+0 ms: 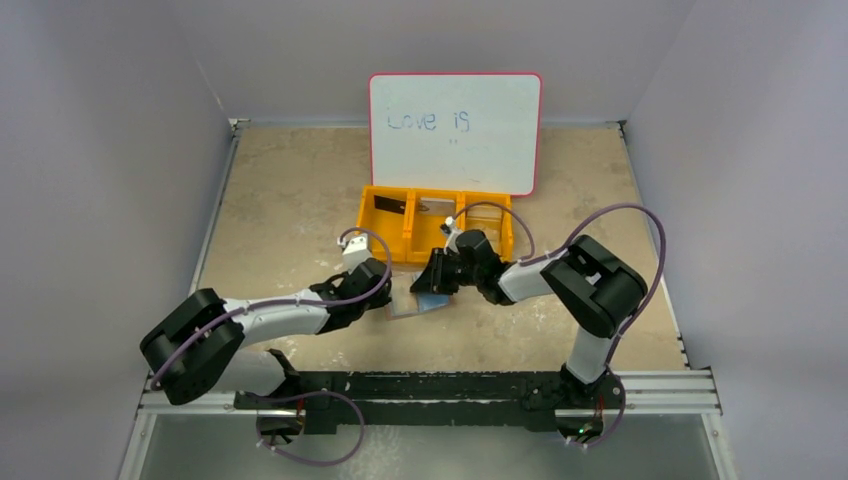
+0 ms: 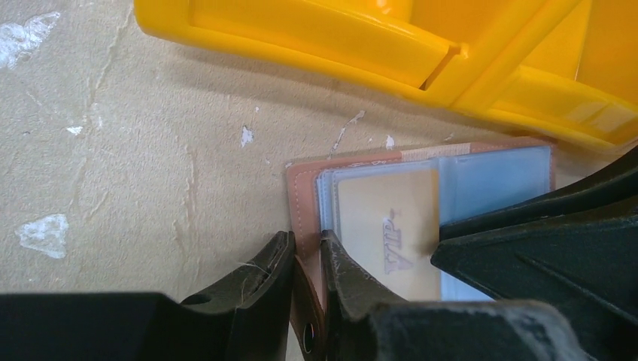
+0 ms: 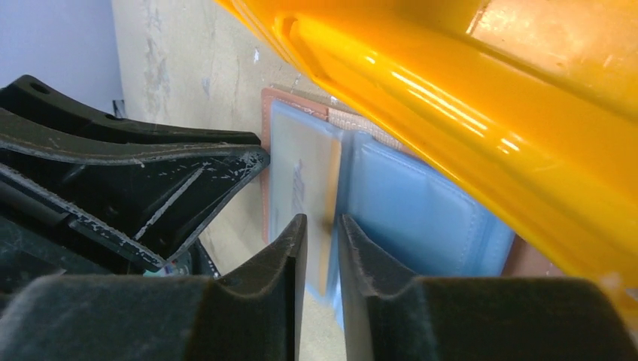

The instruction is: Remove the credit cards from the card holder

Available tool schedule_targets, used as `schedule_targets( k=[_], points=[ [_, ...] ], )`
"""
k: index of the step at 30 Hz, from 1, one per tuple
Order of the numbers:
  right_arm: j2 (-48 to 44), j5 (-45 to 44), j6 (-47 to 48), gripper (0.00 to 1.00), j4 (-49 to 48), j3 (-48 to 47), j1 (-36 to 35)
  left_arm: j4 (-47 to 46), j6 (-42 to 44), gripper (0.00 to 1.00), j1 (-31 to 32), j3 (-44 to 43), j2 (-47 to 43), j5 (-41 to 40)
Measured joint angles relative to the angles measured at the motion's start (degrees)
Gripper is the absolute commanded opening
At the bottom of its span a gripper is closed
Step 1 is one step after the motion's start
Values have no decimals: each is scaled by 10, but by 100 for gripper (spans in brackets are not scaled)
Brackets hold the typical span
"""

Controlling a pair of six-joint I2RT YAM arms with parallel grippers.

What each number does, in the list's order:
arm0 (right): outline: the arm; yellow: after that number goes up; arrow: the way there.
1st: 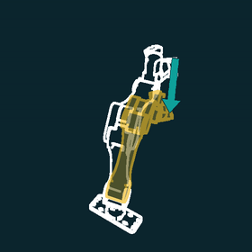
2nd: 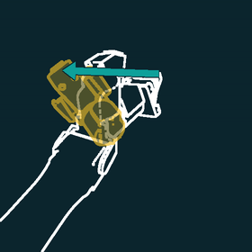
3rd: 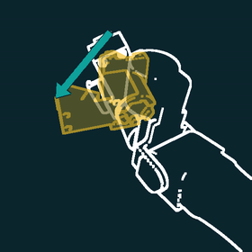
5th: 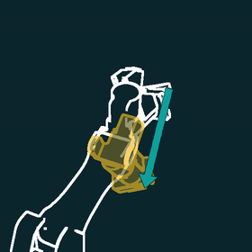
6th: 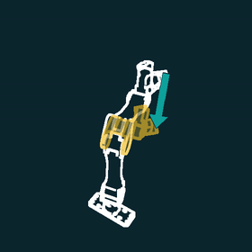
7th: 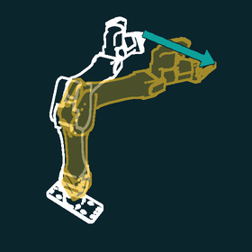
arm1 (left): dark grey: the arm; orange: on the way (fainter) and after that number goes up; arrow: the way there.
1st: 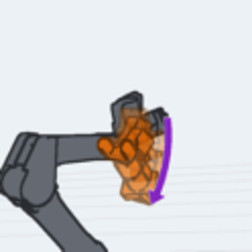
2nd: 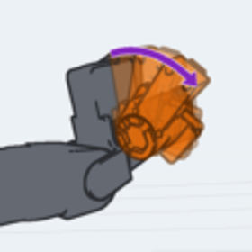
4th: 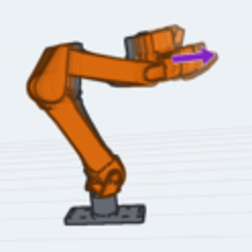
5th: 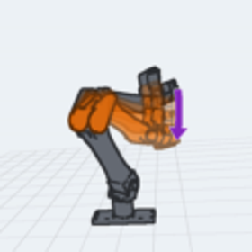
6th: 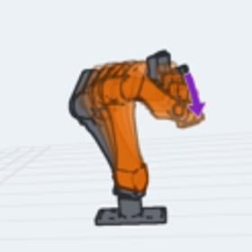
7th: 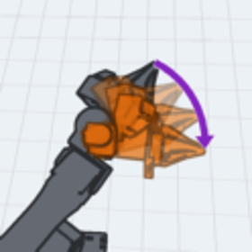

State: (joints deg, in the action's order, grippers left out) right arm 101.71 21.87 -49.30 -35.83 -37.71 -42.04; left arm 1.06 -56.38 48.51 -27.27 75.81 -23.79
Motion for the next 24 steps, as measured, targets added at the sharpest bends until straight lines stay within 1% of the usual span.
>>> schedule_targets(
  k=[2, 4, 6, 9, 11, 16, 18, 22, 24],
  points=[
    [7, 8, -7, 14, -20, 4, 4, -3, 0, 14, 0, -1, 3, 0],
    [11, 14, -13, 6, -37, 10, 5, -4, 0, 11, 0, -1, 4, 0],
    [12, 18, -20, 3, -50, 17, 7, -5, 0, 9, 0, -1, 5, -1],
    [13, 22, -31, 3, -61, 20, 9, -7, 0, 4, 1, -2, 7, 0],
    [13, 24, -36, 10, -66, 21, 9, -10, 0, 3, 2, -2, 9, 3],
    [11, 16, -36, 16, -58, 21, 9, -11, 0, 14, 4, -2, 9, 5],
    [2, 10, -33, 18, -45, 21, 9, -9, -2, 25, 5, -2, 7, 3],
    [-40, -25, -9, 20, 0, 21, 9, 12, -11, 39, 8, 2, -15, 0],
    [-67, -35, 1, 21, 21, 21, 9, 19, -12, 44, 10, 12, -35, 0]
  ],
)
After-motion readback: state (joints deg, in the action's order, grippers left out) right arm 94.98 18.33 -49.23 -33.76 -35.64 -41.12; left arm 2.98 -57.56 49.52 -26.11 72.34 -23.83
